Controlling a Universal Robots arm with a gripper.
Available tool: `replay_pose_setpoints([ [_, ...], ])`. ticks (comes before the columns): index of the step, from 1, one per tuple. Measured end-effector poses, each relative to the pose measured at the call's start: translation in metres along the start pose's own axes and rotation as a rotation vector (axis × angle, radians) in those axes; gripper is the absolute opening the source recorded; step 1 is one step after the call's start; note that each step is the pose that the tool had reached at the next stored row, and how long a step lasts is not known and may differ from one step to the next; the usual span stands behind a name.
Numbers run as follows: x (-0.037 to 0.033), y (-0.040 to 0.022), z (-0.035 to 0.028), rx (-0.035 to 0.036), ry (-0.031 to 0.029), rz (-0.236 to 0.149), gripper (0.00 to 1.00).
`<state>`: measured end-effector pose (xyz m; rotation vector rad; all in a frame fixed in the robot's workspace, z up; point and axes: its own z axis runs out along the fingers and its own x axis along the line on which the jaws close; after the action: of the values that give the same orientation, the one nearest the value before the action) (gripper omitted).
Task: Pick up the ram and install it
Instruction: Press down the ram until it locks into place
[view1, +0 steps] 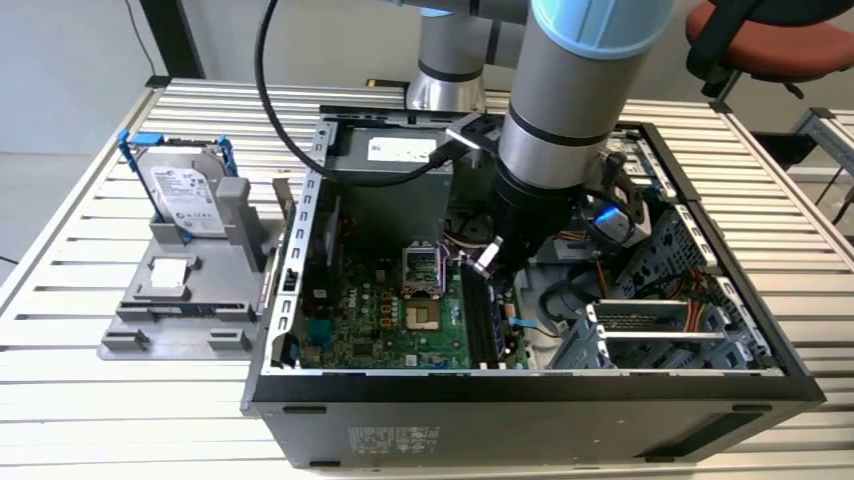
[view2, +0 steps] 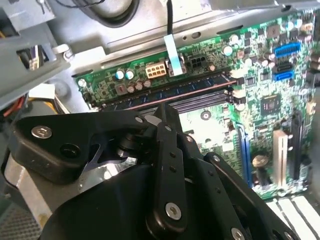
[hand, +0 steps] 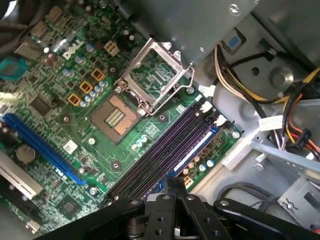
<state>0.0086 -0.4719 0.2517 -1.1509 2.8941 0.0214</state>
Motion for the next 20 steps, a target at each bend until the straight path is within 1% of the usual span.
replay_pose_setpoints([
  [4,0.0,0.0,-0.0001,-0.0026,-0.0004,-0.064,0.0],
  [8,0.0,0.0,0.0,-0.0084,-0.0044,-0.122,0.0],
  [9,0.0,0.0,0.0001,-0.009,-0.0044,-0.139,0.0],
  [10,-0.0001,0.0,0.0001,-0.0101,-0.0044,-0.173,0.0],
  [14,-0.0011,-0.0011,0.0001,-0.0118,-0.004,-0.223,0.0],
  [16,-0.0019,-0.0018,0.0001,-0.0126,-0.0037,-0.241,0.0],
  [20,-0.0021,-0.002,0.0001,-0.0138,-0.004,-0.289,0.0],
])
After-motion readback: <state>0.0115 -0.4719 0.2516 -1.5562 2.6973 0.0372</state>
